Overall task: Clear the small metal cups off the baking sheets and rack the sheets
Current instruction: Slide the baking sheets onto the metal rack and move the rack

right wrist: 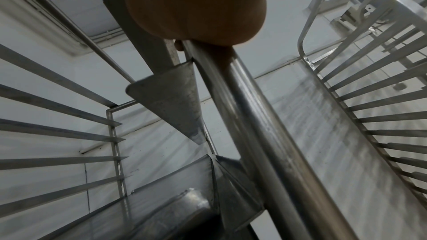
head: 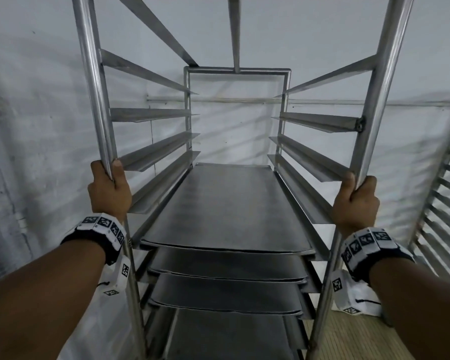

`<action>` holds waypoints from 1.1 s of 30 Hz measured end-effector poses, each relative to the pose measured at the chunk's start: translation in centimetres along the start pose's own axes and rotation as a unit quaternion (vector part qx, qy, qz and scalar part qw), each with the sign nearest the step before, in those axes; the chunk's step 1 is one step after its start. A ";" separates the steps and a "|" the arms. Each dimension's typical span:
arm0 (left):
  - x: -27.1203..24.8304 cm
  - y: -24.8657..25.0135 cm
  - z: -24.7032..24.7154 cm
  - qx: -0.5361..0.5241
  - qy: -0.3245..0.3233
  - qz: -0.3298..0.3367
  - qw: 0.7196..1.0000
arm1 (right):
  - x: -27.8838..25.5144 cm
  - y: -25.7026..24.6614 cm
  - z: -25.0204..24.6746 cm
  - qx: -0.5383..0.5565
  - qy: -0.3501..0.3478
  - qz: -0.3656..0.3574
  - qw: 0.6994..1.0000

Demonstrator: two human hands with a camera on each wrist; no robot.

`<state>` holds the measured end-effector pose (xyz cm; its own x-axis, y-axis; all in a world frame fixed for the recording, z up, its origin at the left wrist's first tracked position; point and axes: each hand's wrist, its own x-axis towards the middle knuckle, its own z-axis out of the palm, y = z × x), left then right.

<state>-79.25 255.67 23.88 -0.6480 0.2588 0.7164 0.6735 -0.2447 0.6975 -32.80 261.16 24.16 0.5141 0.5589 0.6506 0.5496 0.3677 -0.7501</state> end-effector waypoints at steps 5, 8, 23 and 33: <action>1.2 -0.9 1.7 -0.001 -0.015 -0.009 1.000 | 0.4 0.2 1.9 -0.017 0.016 0.007 1.000; 1.9 -1.5 2.5 -0.015 -0.028 0.004 1.000 | 0.6 0.2 2.7 -0.027 0.031 0.001 0.999; 4.8 -4.4 6.3 -0.025 -0.048 0.011 0.998 | 1.1 0.0 6.3 -0.029 0.046 0.006 0.998; 4.8 -4.1 6.5 -0.033 -0.055 0.005 0.998 | 1.4 -0.1 6.5 -0.026 0.046 0.009 0.999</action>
<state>-82.83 263.96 24.36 -0.5964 0.3559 0.7195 0.6519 -0.3083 0.6928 -36.42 266.72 24.37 0.5814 0.4937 0.6467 0.5719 0.3174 -0.7564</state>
